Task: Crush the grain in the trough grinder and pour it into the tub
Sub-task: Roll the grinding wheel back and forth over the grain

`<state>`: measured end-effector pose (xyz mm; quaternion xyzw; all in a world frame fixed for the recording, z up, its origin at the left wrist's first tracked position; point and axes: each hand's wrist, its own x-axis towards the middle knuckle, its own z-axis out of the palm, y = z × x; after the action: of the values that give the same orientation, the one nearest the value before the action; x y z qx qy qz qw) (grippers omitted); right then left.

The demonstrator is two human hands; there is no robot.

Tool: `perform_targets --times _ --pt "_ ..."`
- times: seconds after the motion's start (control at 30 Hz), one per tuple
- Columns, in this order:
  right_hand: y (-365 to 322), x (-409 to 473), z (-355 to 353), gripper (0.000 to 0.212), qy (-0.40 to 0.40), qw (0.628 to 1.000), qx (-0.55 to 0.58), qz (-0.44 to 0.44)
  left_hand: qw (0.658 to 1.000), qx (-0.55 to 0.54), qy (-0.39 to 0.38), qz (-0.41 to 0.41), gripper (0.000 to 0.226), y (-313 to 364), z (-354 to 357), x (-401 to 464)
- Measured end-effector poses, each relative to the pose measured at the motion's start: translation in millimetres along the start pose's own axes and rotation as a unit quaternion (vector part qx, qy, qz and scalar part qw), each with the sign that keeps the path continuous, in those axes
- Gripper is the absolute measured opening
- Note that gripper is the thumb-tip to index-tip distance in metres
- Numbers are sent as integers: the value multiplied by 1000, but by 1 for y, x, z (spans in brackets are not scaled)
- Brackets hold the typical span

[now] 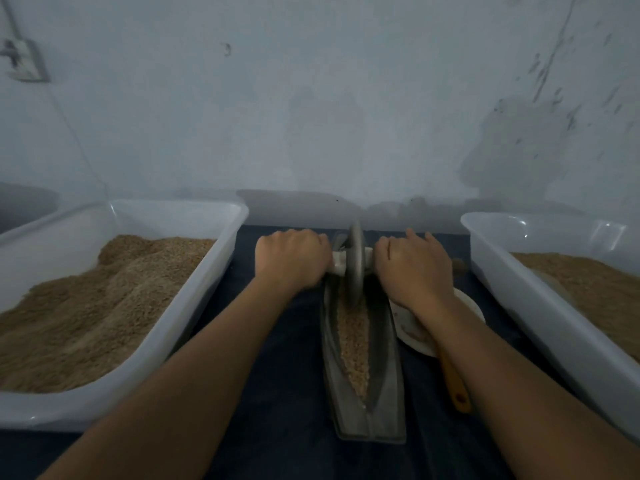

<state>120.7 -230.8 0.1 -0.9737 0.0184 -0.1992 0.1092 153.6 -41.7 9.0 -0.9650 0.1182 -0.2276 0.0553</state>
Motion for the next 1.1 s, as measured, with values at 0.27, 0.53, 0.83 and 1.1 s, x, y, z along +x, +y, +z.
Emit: perform_targets --times 0.27,0.53,0.83,1.1 --pt "10 -111 -35 55 95 984 7 -147 978 -104 154 98 45 -7 -35 -123" --pt "0 -57 -22 58 22 997 -11 -79 994 41 48 88 51 -5 -13 -62" --pt "-14 -17 -19 56 53 995 -55 -58 1000 -28 6 5 16 -8 1 -27" --pt "7 -120 -38 49 131 975 25 -176 980 -137 138 47 51 -7 -31 -141"
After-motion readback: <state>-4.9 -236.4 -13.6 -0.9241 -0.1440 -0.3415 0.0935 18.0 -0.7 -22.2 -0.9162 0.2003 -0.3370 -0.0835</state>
